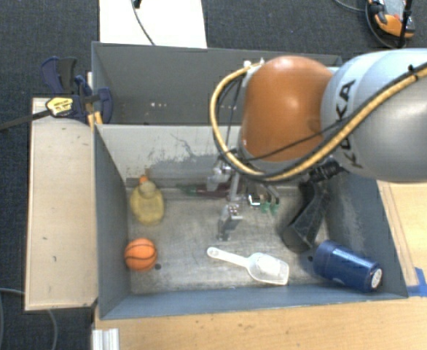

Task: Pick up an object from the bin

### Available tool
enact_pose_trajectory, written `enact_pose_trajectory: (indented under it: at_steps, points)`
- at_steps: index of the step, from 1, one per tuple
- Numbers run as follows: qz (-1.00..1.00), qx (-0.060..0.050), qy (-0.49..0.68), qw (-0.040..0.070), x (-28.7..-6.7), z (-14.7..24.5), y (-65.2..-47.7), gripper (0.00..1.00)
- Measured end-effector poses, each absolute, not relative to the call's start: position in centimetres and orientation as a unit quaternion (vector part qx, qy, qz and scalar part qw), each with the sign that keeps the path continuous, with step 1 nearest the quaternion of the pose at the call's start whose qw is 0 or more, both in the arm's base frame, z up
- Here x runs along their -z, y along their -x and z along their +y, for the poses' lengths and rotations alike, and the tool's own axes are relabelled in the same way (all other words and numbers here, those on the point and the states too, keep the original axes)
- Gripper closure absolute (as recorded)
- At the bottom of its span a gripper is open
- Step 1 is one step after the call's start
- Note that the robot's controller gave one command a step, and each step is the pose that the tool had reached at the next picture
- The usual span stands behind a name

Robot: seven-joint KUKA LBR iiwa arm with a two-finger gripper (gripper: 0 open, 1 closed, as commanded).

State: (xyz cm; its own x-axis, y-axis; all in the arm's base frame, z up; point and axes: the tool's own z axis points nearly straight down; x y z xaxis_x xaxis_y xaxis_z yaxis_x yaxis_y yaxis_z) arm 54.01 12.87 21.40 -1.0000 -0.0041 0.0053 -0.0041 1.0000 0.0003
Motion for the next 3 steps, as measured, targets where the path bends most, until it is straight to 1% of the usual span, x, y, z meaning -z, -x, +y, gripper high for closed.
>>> enact_pose_trajectory:
  at_steps: [1, 2, 3]
  points:
    - [-1.0, 0.001, 0.0, -0.002, -21.9, 12.8, -54.2, 0.0]
    - [-0.998, 0.0, -0.065, -0.003, -16.3, 8.8, -52.9, 0.0]
    - [-0.999, 0.0, -0.044, -0.001, -15.6, 2.1, -50.0, 0.0]
